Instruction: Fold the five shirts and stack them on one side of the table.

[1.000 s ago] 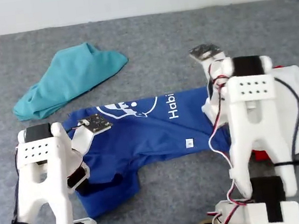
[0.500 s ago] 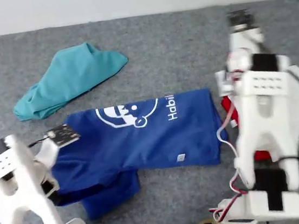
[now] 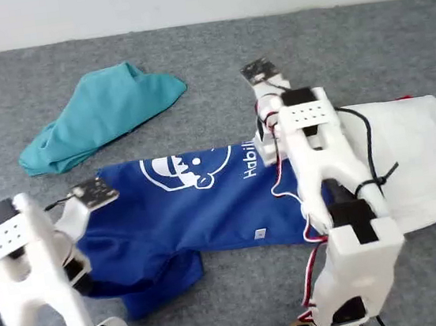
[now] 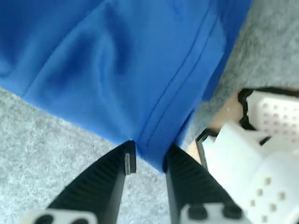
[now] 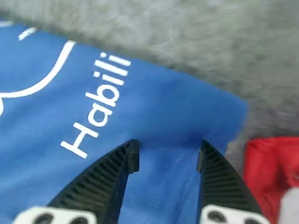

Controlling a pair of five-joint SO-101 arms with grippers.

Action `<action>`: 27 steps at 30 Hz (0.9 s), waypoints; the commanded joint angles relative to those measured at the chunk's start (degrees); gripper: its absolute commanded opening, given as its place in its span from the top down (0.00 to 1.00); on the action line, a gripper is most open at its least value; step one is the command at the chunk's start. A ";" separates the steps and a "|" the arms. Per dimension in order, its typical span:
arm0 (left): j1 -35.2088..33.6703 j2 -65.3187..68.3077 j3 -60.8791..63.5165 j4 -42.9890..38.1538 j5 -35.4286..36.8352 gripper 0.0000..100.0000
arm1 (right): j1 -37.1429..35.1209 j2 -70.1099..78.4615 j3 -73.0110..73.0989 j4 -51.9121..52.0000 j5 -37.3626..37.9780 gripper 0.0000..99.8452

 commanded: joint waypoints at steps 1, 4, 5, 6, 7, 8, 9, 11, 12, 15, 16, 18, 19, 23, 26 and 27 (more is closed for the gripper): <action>8.62 -1.23 -4.70 -2.29 12.31 0.89 | -0.40 0.66 -1.93 -0.84 0.62 0.79; 16.97 -1.23 -10.24 -6.42 30.86 0.89 | -0.40 1.10 -1.93 -0.84 0.79 0.79; 19.60 -1.23 -12.00 -7.65 36.31 0.89 | -0.40 1.10 -1.93 -0.84 1.41 0.79; 21.98 -1.23 -13.76 -8.62 40.26 0.89 | -0.48 1.10 -1.93 -0.84 2.11 0.79; 24.09 -1.23 -15.34 -9.32 42.90 0.89 | -0.48 1.01 -1.76 -0.84 2.73 0.79; 25.67 -1.23 -16.84 -9.93 45.19 0.89 | -0.40 1.01 -1.76 -0.75 3.16 0.79; 26.90 -1.23 -18.51 -10.02 47.03 0.89 | -0.31 1.01 -1.76 -0.66 3.43 0.79; 27.43 -1.67 -21.41 -10.11 50.46 0.89 | 0.13 1.27 -1.67 -0.40 3.43 0.79; 27.43 -1.76 -22.90 -9.85 51.52 0.89 | 0.31 1.36 -1.67 -0.40 3.43 0.79; 26.73 -1.32 -24.48 -5.19 48.35 0.89 | 1.01 1.45 -1.58 -0.31 3.43 0.79; 26.73 -1.23 -24.13 -2.81 44.31 0.89 | 1.19 1.45 -1.58 -0.31 3.43 0.79; 26.20 -1.67 -22.99 1.85 36.92 0.90 | 1.54 1.10 -1.58 -0.31 3.43 0.79; 25.76 -1.93 -22.37 1.58 36.48 0.90 | 1.63 1.01 -1.58 -0.31 3.43 0.79; 19.08 -2.29 -21.49 1.05 42.64 0.89 | 1.80 1.10 -1.58 -0.31 3.43 0.79; 20.92 -0.26 -17.01 1.58 39.47 0.84 | 1.36 0.92 -1.67 -0.48 3.43 0.79; 18.37 0.00 -17.98 1.49 38.77 0.84 | 1.36 0.92 -1.67 -0.31 3.43 0.79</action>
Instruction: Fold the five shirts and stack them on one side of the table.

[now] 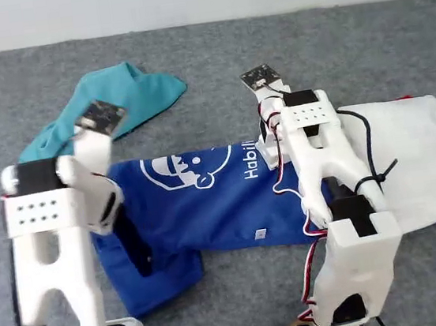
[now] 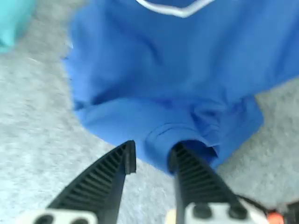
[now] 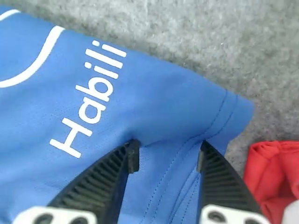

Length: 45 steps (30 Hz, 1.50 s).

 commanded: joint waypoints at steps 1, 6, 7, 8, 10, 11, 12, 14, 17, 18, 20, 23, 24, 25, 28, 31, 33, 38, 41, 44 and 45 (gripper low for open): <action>-5.71 0.53 -2.07 0.88 -1.67 0.84 | 0.31 -0.92 -1.67 -0.22 0.62 0.79; -9.85 1.32 -4.53 0.79 9.05 0.75 | 0.40 -0.92 -1.67 0.57 0.70 0.79; -9.67 1.58 -4.70 0.62 11.08 0.72 | 0.31 -0.92 -1.67 0.57 1.23 0.79; -9.58 1.67 -4.70 -0.70 12.75 0.69 | 0.22 -0.92 -1.67 0.57 1.58 0.79; -9.49 1.67 -4.70 -4.57 15.65 0.66 | 0.22 -0.92 -1.67 0.57 1.58 0.79; -9.49 1.67 -4.70 -6.24 17.23 0.65 | 0.31 -0.92 -1.67 0.57 1.58 0.79; -9.49 1.67 -4.70 -7.65 18.90 0.65 | 0.48 -0.92 -1.67 0.57 1.58 0.79; -9.49 1.67 -4.62 -9.14 21.54 0.65 | 0.57 -0.92 -1.67 0.57 1.58 0.79; -9.67 1.67 -4.62 -12.13 25.05 0.65 | 0.57 -0.92 -1.67 0.57 1.58 0.79; -9.67 1.67 -4.62 -13.98 26.90 0.65 | 0.40 -0.92 -1.67 0.57 1.67 0.79; -8.44 0.88 -4.62 -14.95 30.51 0.65 | 0.31 -0.92 -1.67 0.57 1.67 0.79; 1.14 -2.20 -4.53 -6.24 25.58 0.65 | 0.48 -0.92 -1.67 0.57 1.67 0.79; 3.16 -3.34 -4.79 -5.36 20.04 0.65 | 0.66 -0.92 -1.67 0.57 1.67 0.79; 2.46 -4.13 -5.58 -6.07 13.80 0.65 | 0.75 -0.92 -1.67 0.66 1.67 0.79; -0.44 -4.31 -5.85 -2.73 5.19 0.65 | 0.66 -0.92 -1.76 1.98 1.67 0.79; 7.82 -4.84 1.80 1.32 2.11 0.65 | 0.57 -0.92 -1.85 1.71 1.67 0.79; 5.10 -5.27 3.38 -1.14 -2.81 0.65 | 0.57 -0.92 -1.93 1.98 1.67 0.79; -4.57 -5.01 2.15 -4.22 1.05 0.65 | 0.66 -0.92 -1.76 2.24 1.76 0.79; -4.92 -5.63 2.15 -2.02 1.67 0.65 | 0.31 -0.92 -1.85 2.07 1.76 0.79; -5.27 -6.15 2.07 -1.67 1.76 0.65 | 0.75 -1.10 -1.93 2.15 1.49 0.79; -5.27 -6.15 2.15 -1.67 1.76 0.65 | 1.19 -1.54 -1.93 1.71 1.41 0.79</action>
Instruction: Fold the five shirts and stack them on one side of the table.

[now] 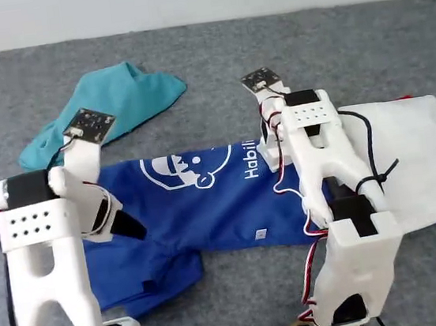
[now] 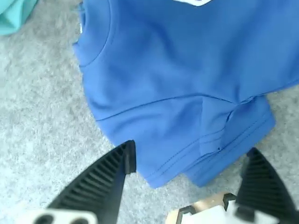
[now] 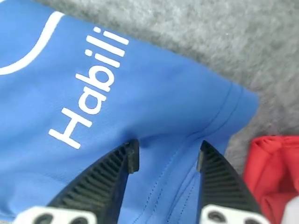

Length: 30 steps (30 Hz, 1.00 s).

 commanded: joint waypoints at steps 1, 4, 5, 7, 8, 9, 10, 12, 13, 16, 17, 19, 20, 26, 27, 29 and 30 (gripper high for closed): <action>-0.18 -1.76 -0.48 0.62 0.62 0.65 | 1.36 -2.33 -2.02 -0.04 0.09 0.79; -0.09 -1.67 -0.31 0.62 0.70 0.65 | 1.98 -5.67 -2.29 -1.71 -0.97 0.79; 0.00 -1.76 -0.13 0.62 0.70 0.65 | 1.98 -6.81 -2.29 -2.68 -1.93 0.79; 0.09 -1.67 -0.04 0.79 0.70 0.65 | 1.98 -8.31 -2.29 -5.14 -2.46 0.79; 0.09 -1.67 -0.04 0.70 0.70 0.65 | 1.89 -8.48 -2.20 -6.73 -2.37 0.79; 0.09 -1.67 -0.04 0.70 0.70 0.65 | 1.80 -8.22 -2.20 -8.31 -2.29 0.79; 0.09 -1.67 -0.04 0.70 0.70 0.65 | 1.80 -7.69 -2.11 -9.98 -2.29 0.79; 0.00 -1.67 -0.04 0.70 0.70 0.65 | 1.98 -5.76 -2.02 -12.35 -2.55 0.79; -0.09 -1.67 -0.04 0.70 0.70 0.65 | 1.98 -4.53 -2.02 -13.05 -2.55 0.79; -0.18 -1.67 -0.04 0.70 0.70 0.65 | 1.80 -1.45 -2.02 -13.14 -2.64 0.79; -0.18 -1.67 -0.04 0.70 0.70 0.65 | 1.63 -0.84 -2.02 -13.05 -2.64 0.79; -0.18 -1.67 -0.04 0.70 0.70 0.65 | 1.63 -0.13 -2.02 -13.05 -2.64 0.79; -0.09 -1.67 -0.04 0.70 0.70 0.65 | 1.63 0.13 -2.02 -13.05 -2.46 0.79; 0.18 -1.58 -0.04 0.62 0.70 0.65 | 3.21 0.31 -2.02 -13.32 -2.29 0.79; 0.18 -1.58 -0.04 0.70 0.70 0.65 | 3.47 0.40 -2.02 -13.32 -2.29 0.79; 0.18 -1.58 -0.04 0.79 0.70 0.65 | 4.09 0.92 -2.02 -13.41 -2.29 0.79; 0.18 -1.58 -0.04 0.79 0.70 0.65 | 4.26 1.45 -2.02 -13.41 -2.29 0.79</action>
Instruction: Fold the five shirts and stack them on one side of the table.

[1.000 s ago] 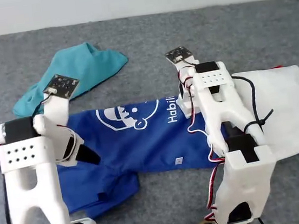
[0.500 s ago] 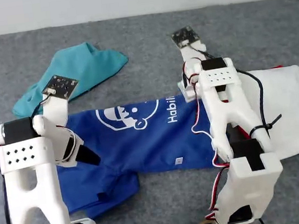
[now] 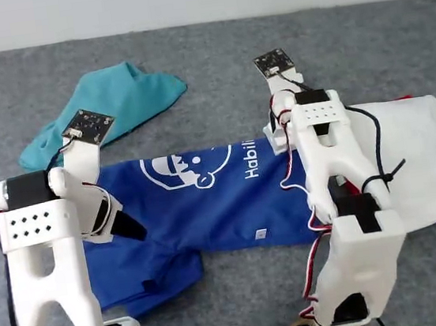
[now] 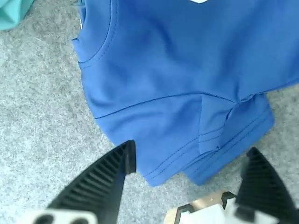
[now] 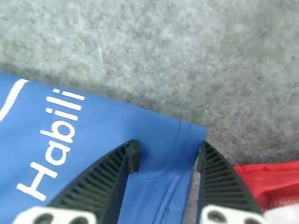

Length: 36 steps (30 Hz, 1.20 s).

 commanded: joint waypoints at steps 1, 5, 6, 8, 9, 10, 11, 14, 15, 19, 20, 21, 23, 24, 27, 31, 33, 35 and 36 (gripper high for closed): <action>0.09 -1.49 -0.22 0.44 0.62 0.65 | 1.01 0.92 -2.02 -1.19 -0.35 0.79; 0.09 -1.49 -0.22 0.53 1.05 0.65 | 0.84 3.30 -2.02 -0.66 -0.26 0.79; 0.09 -1.49 -0.22 0.53 1.93 0.65 | 0.84 3.38 -2.11 -0.66 -0.26 0.79; 0.00 -1.49 -0.22 0.44 3.43 0.65 | 0.92 3.38 -2.20 -1.01 -0.26 0.81; 0.00 -1.49 -0.22 0.44 3.60 0.65 | 1.01 3.47 -2.20 -1.10 0.26 0.83; 0.00 -1.49 -0.22 0.35 3.60 0.65 | 1.01 3.74 -2.20 -1.19 1.67 0.86; 0.00 -1.49 -0.22 0.35 3.60 0.65 | 0.84 3.91 -2.20 -1.27 3.43 0.89; 0.00 -1.49 -0.22 0.35 3.60 0.65 | 0.75 4.18 -2.29 -1.27 5.36 0.95; 0.00 -1.49 -0.22 0.26 3.60 0.65 | 0.92 4.35 -2.29 -1.71 5.36 0.95; 0.00 -1.49 -0.22 0.26 3.60 0.65 | 1.01 4.18 -2.29 -3.03 5.45 0.95; 0.00 -1.49 -0.22 0.26 3.60 0.65 | 1.01 4.09 -2.29 -3.47 5.54 0.95; 0.00 -1.49 -0.22 0.26 3.60 0.65 | 1.01 4.09 -2.37 -4.18 5.71 0.95; 0.00 -1.49 -0.22 0.26 3.60 0.65 | 1.01 4.09 -2.37 -5.85 5.71 0.95; 0.00 -1.49 -0.22 0.26 3.60 0.65 | 1.01 4.09 -2.37 -6.81 5.71 0.95; 0.00 -1.49 -0.22 0.35 3.60 0.65 | 1.10 4.09 -2.37 -10.59 5.71 0.95; 0.00 -1.49 -0.22 0.44 3.60 0.65 | 1.10 4.35 -2.99 -14.73 5.54 0.95; 0.00 -1.49 -0.22 0.44 3.60 0.65 | 1.10 4.70 -4.40 -15.69 5.45 0.95; 0.00 -1.49 -0.13 0.44 3.60 0.65 | 1.89 4.70 -5.54 -16.22 5.36 0.95; 0.00 -1.49 -0.13 0.44 3.60 0.65 | 2.33 4.70 -6.33 -16.48 5.36 0.95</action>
